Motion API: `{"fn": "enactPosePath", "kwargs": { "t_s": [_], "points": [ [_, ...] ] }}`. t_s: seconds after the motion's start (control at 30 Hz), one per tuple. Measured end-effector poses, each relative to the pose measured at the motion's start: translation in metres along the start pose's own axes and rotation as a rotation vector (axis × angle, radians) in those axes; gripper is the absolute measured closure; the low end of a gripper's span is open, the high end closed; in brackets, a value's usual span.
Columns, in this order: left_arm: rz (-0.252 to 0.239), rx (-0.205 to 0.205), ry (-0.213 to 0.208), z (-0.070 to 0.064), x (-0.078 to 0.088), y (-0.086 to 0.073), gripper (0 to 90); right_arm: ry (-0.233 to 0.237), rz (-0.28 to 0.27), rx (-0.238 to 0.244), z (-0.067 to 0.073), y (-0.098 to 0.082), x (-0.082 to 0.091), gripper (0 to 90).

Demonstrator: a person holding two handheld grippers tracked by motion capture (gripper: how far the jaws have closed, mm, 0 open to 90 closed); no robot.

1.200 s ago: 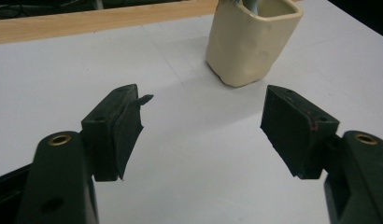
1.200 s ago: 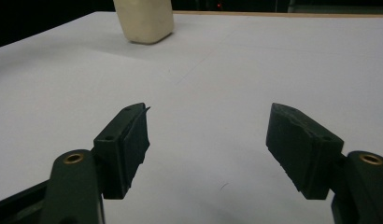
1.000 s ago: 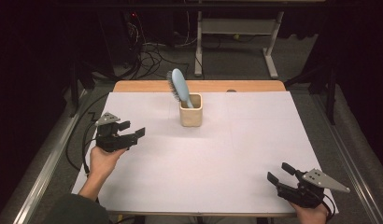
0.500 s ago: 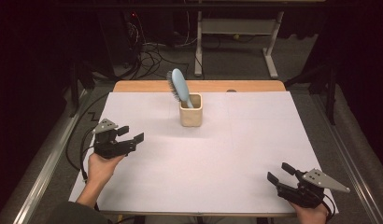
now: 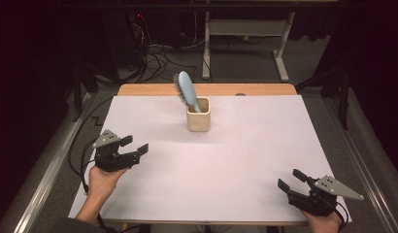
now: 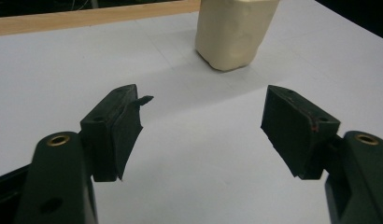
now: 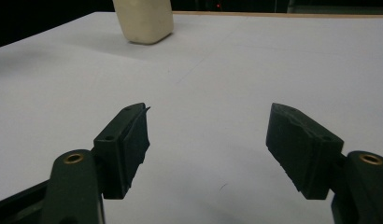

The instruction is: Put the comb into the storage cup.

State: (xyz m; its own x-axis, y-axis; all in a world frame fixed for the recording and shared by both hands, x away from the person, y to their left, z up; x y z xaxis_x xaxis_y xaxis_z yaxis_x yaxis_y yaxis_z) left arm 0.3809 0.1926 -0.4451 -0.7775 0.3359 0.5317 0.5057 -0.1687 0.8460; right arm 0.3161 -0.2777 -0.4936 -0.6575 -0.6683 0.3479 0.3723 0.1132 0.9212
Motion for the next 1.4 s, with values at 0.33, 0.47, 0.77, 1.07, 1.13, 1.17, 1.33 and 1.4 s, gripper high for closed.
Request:
{"fn": "enactPosePath", "kwargs": {
  "t_s": [0.33,0.47,0.77,1.07,1.13,1.17,1.33,1.4],
  "points": [
    [-0.005,-0.018,0.001,-0.004,0.004,-0.011,28.6,0.002,-0.001,0.0,0.0,0.0,0.0,30.1],
    [-0.002,-0.014,0.002,-0.003,0.005,-0.016,28.5,0.001,-0.001,0.0,0.0,0.0,0.0,30.1],
    [0.007,-0.005,0.004,-0.002,0.007,-0.029,28.3,-0.001,0.0,0.0,0.0,0.0,0.0,30.1],
    [0.008,0.003,0.011,0.003,0.01,-0.038,28.1,0.0,0.001,0.001,0.0,0.0,0.0,30.1],
    [0.005,0.004,0.013,0.003,0.011,-0.039,28.0,0.0,0.001,0.0,0.0,0.0,0.0,30.1],
    [0.004,0.003,0.014,0.004,0.012,-0.04,28.0,-0.001,0.002,-0.001,0.0,0.0,0.0,30.1],
    [-0.004,0.007,0.016,0.004,0.012,-0.044,27.9,0.0,0.002,0.0,0.0,0.0,0.0,30.1],
    [-0.004,0.003,0.02,0.005,0.012,-0.046,28.0,0.0,0.002,0.0,0.0,0.0,0.0,30.1]
  ]
}}
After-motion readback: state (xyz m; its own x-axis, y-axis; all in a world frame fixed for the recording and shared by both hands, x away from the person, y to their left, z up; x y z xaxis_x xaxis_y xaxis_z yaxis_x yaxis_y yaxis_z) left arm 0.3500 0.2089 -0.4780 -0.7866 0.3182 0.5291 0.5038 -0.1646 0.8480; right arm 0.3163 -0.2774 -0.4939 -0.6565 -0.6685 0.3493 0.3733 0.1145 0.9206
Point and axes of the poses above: each handheld gripper's, and its own axes: x roughly backward along the jaws, y roughly out of its top, z roughly to its left, the point moved 9 cm from there along -x, roughly forward along the jaws, and after that the axes turned 12 degrees about y, right-handed, at the moved point
